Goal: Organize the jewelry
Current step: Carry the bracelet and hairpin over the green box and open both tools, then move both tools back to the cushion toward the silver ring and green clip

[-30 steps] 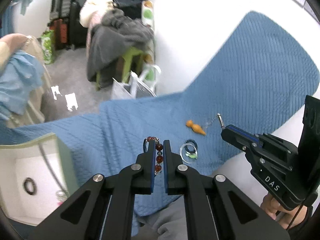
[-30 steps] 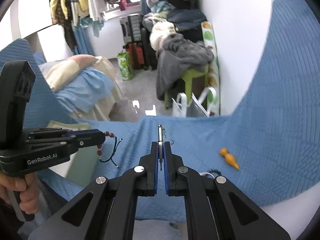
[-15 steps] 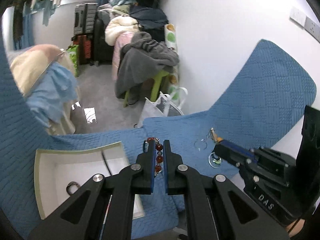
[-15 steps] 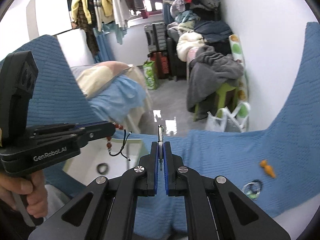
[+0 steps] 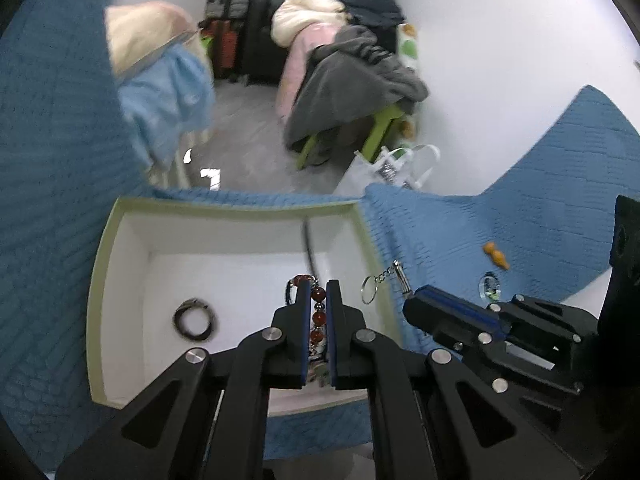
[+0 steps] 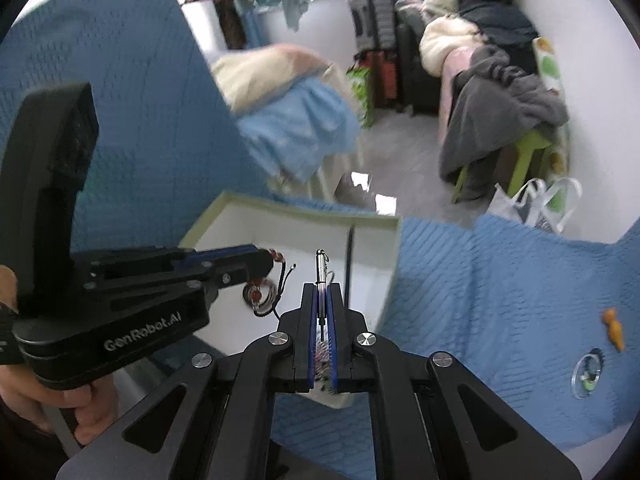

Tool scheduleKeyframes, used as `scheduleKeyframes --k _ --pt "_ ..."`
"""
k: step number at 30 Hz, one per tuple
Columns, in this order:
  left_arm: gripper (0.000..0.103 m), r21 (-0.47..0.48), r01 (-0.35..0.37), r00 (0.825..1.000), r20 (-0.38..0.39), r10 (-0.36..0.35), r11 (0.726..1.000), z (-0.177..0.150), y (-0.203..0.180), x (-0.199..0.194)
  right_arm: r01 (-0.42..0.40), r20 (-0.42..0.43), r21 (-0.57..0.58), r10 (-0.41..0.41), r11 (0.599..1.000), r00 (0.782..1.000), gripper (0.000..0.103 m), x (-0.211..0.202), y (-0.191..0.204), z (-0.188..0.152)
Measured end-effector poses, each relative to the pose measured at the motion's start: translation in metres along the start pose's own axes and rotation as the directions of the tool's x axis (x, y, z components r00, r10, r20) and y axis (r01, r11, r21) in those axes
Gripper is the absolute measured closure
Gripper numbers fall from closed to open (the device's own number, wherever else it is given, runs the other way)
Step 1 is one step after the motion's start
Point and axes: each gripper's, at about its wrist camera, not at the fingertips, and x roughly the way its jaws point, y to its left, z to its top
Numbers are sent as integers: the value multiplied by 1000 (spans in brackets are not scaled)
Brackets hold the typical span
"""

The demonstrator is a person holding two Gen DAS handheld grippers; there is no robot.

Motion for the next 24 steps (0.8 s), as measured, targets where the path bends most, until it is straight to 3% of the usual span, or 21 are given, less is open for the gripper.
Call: scheduleKeyframes --k 7,14,17,21,24 --pt "96 -42 -36 999 -38 34 998 -21 18 17 -5 -85 -9 4 1000 996 100 37 4 -15" --pt "96 -65 -22 999 -32 20 998 -26 24 11 -9 -89 -4 9 1000 996 97 31 1 -18" --pt "95 -76 0 1000 -24 -2 997 -24 22 4 -5 -71 4 5 1000 997 85 21 -4 -17" --pt "61 -67 -4 1000 14 5 998 -19 13 -7 -1 -28 4 1 1000 1000 84 3 -10 -11" --pt "60 -48 4 999 47 -2 999 -14 3 -17 -5 15 4 4 1000 1000 84 -18 -16 -5"
